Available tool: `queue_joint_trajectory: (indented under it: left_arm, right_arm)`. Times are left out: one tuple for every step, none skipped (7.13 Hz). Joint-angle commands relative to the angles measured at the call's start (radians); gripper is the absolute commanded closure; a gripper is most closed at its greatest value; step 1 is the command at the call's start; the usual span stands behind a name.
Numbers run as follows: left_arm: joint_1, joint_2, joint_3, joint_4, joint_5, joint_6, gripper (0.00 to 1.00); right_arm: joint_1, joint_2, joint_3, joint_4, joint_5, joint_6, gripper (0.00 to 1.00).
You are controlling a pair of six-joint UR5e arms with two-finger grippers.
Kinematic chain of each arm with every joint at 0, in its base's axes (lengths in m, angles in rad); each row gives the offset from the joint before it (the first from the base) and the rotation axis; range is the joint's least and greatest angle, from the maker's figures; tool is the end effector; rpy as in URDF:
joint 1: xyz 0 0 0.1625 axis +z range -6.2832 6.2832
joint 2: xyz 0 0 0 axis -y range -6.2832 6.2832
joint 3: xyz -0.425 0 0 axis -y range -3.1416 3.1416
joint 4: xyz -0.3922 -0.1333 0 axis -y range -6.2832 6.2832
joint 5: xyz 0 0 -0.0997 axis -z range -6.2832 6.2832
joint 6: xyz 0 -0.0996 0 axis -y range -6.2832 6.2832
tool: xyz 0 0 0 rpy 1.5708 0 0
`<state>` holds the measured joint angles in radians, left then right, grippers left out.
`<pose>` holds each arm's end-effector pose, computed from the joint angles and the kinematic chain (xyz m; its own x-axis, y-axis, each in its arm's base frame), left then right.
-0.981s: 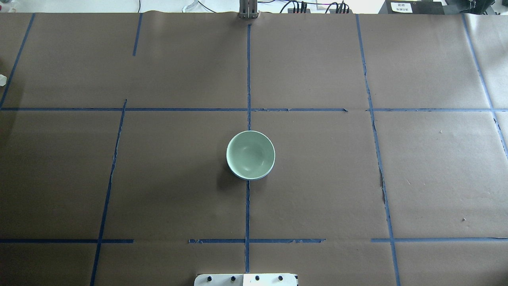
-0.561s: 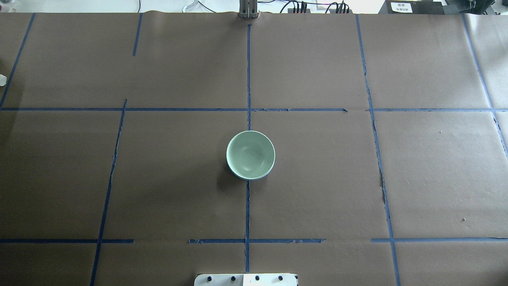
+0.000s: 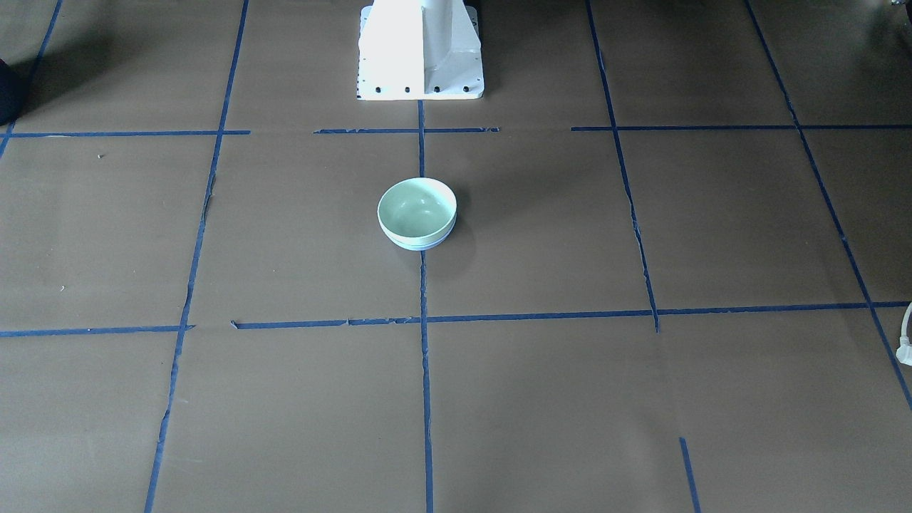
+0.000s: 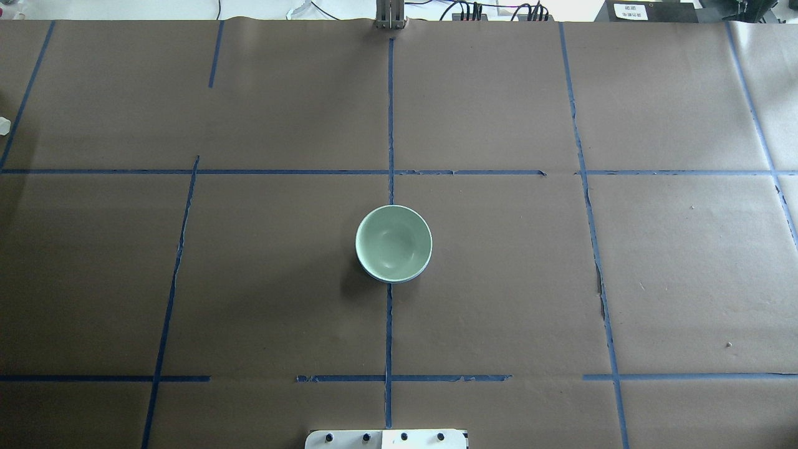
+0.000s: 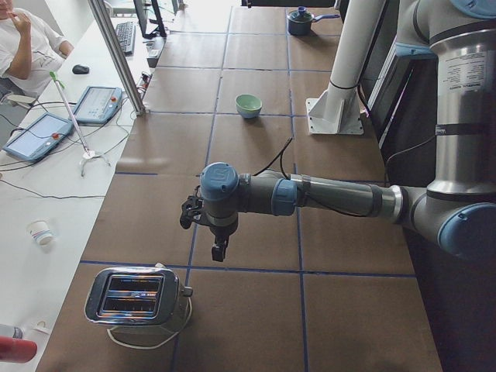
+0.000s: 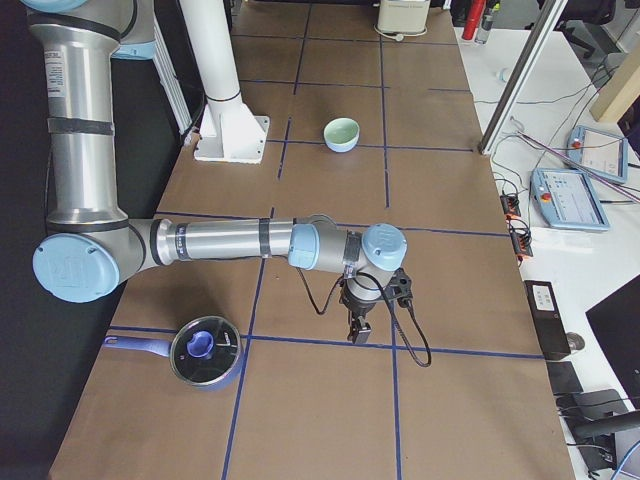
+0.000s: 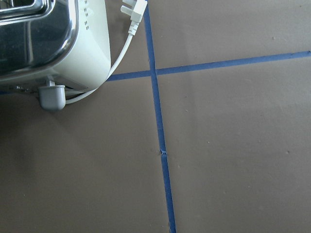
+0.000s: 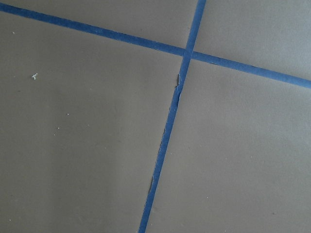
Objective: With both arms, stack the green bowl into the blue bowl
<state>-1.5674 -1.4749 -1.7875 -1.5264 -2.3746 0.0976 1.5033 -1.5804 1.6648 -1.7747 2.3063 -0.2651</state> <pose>-0.0600 -0.4535 0.5996 0.6902 0.1542 -0.7070 -0.0710 0.9867 0.1459 0.0342 -0.4803 0.6396 0.7016 -0.2308 0.6741 0.2599 0.9638 0.0595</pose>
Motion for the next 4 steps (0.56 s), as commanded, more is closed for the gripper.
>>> queue_joint_trajectory:
  left_arm:
    - [0.001, -0.001, -0.01, 0.002, 0.003, 0.001, 0.0]
    - [0.001, -0.002, -0.015, 0.002, 0.003, 0.001, 0.0]
    - [0.001, -0.008, -0.015, 0.002, 0.003, 0.001, 0.0]
    - [0.001, -0.008, -0.018, 0.002, 0.005, 0.001, 0.0]
  right_arm:
    - [0.0, 0.005, 0.001, 0.001, 0.005, 0.0, 0.0]
    - [0.0, 0.007, 0.001, 0.001, 0.005, -0.002, 0.0]
    - [0.0, 0.005, 0.003, 0.001, 0.005, 0.0, 0.0]
    - [0.0, 0.002, 0.0, 0.001, 0.004, -0.002, 0.0]
